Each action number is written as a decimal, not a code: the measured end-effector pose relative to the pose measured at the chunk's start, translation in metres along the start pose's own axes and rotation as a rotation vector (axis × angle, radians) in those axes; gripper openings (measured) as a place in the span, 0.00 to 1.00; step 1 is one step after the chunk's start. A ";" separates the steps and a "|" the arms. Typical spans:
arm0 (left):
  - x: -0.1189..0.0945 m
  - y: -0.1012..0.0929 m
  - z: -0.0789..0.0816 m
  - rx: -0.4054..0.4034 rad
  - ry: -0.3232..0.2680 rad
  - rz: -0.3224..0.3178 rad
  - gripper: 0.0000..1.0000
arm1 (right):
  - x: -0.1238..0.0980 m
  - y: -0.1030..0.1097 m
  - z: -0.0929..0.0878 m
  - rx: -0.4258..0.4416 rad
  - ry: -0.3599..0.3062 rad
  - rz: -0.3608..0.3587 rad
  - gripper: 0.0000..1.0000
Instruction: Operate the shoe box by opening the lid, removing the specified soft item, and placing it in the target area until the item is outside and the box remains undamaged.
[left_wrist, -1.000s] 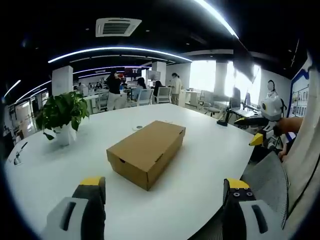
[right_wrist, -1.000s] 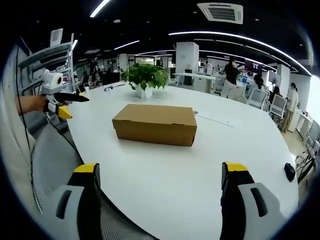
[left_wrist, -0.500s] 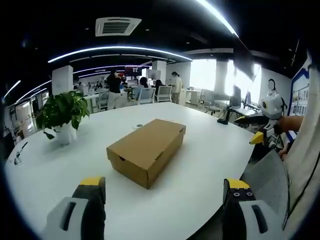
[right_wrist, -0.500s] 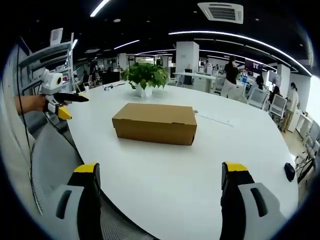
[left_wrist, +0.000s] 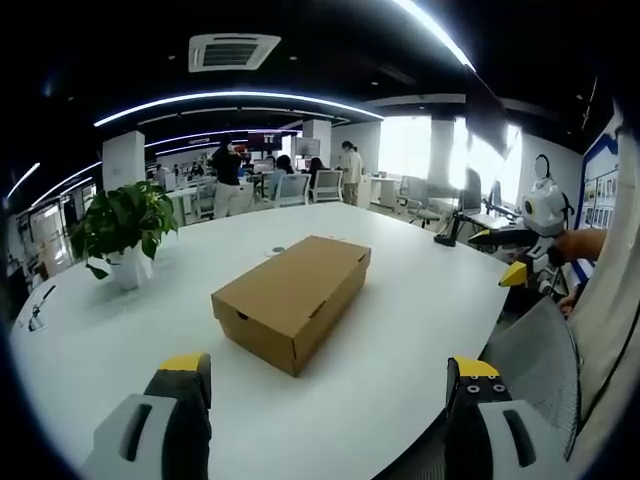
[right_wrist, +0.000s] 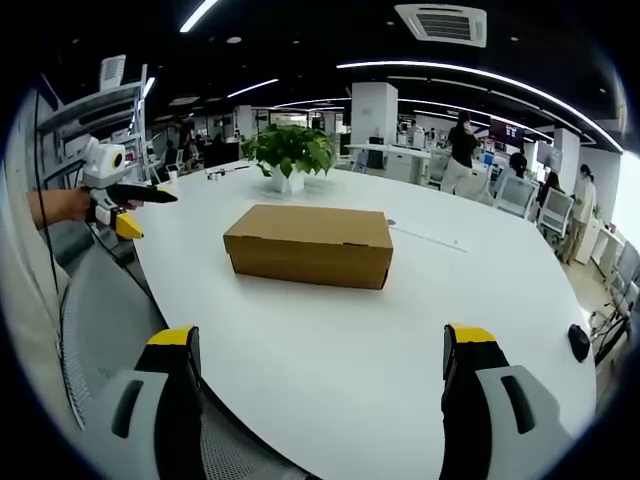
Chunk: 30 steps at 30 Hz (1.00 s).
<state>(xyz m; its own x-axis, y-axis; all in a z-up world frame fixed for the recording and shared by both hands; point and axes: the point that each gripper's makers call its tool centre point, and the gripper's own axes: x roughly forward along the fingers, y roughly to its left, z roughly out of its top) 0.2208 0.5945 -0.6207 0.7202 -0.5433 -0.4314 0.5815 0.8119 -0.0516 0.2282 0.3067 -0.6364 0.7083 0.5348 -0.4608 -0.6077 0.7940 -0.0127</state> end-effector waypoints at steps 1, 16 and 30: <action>0.000 0.000 0.000 0.000 0.001 0.001 1.00 | 0.000 0.000 0.000 0.000 0.001 0.000 0.96; 0.002 -0.001 -0.001 -0.001 0.003 0.000 1.00 | 0.001 -0.001 -0.002 -0.003 0.010 0.002 0.96; 0.007 0.001 -0.004 -0.010 0.018 0.003 1.00 | 0.006 -0.003 -0.004 0.000 0.020 0.011 0.96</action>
<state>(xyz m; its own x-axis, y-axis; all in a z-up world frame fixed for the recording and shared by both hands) 0.2248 0.5925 -0.6275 0.7147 -0.5371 -0.4480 0.5756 0.8156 -0.0595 0.2333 0.3064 -0.6428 0.6940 0.5378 -0.4787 -0.6156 0.7880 -0.0072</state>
